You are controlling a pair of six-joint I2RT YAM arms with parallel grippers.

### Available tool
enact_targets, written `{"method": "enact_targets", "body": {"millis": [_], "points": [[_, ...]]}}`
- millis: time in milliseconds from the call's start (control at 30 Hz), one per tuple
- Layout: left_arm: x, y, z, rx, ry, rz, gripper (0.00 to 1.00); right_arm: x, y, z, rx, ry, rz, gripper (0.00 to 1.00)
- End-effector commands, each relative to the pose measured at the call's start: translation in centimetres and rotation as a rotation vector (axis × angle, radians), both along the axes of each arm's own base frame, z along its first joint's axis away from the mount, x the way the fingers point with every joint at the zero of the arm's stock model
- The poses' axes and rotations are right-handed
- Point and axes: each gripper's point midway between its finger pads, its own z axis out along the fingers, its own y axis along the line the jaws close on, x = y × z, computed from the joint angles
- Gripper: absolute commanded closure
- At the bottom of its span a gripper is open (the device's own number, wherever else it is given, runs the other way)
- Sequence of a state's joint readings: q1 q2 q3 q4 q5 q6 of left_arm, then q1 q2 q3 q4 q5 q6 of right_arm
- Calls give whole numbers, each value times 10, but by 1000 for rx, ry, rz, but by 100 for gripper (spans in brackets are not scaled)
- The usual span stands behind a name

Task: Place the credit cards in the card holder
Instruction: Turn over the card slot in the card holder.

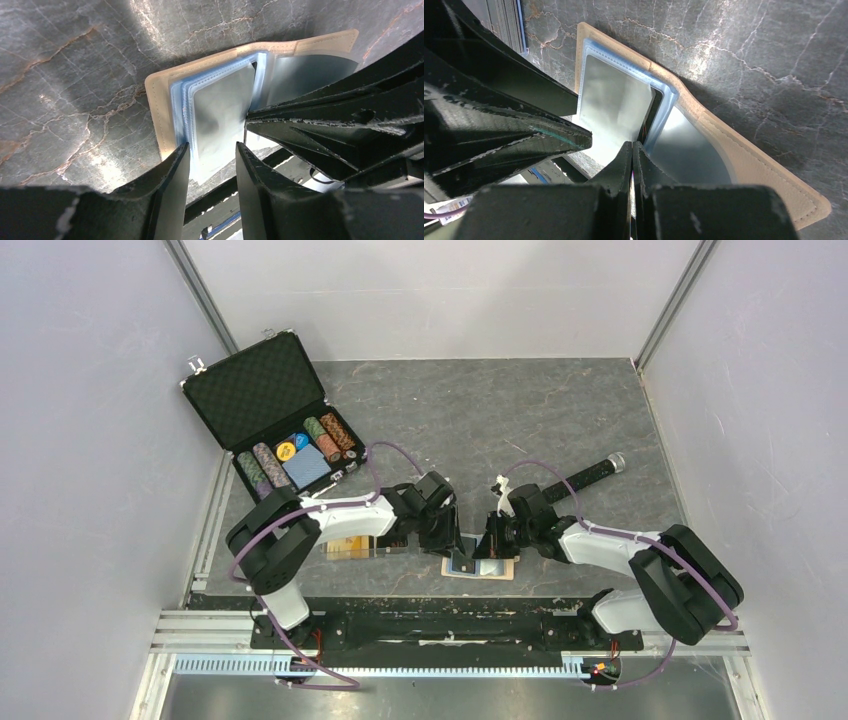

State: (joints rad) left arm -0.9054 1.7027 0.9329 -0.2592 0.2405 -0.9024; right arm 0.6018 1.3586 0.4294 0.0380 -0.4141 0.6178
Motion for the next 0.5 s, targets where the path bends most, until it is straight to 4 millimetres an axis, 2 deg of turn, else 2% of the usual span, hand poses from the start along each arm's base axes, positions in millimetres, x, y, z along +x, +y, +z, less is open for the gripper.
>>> {"method": "enact_targets", "body": {"millis": [0, 100, 200, 300, 367, 467], "points": [[2, -18, 7, -48, -30, -44, 57, -6, -10, -15, -63, 18, 8, 100], [2, -24, 13, -82, -35, -50, 62, -6, -8, -13, -53, 15, 13, 100], [3, -24, 16, -86, -44, -47, 74, -4, -4, -7, -32, 3, 19, 100], [4, -15, 17, -31, -48, -33, 88, 0, -2, 1, -19, -21, 20, 100], [6, -8, 17, 13, -55, -27, 94, 4, -1, 7, -14, -41, 15, 98], [8, 4, 20, 85, -70, -25, 98, 5, -3, 12, -26, -52, 13, 95]]}}
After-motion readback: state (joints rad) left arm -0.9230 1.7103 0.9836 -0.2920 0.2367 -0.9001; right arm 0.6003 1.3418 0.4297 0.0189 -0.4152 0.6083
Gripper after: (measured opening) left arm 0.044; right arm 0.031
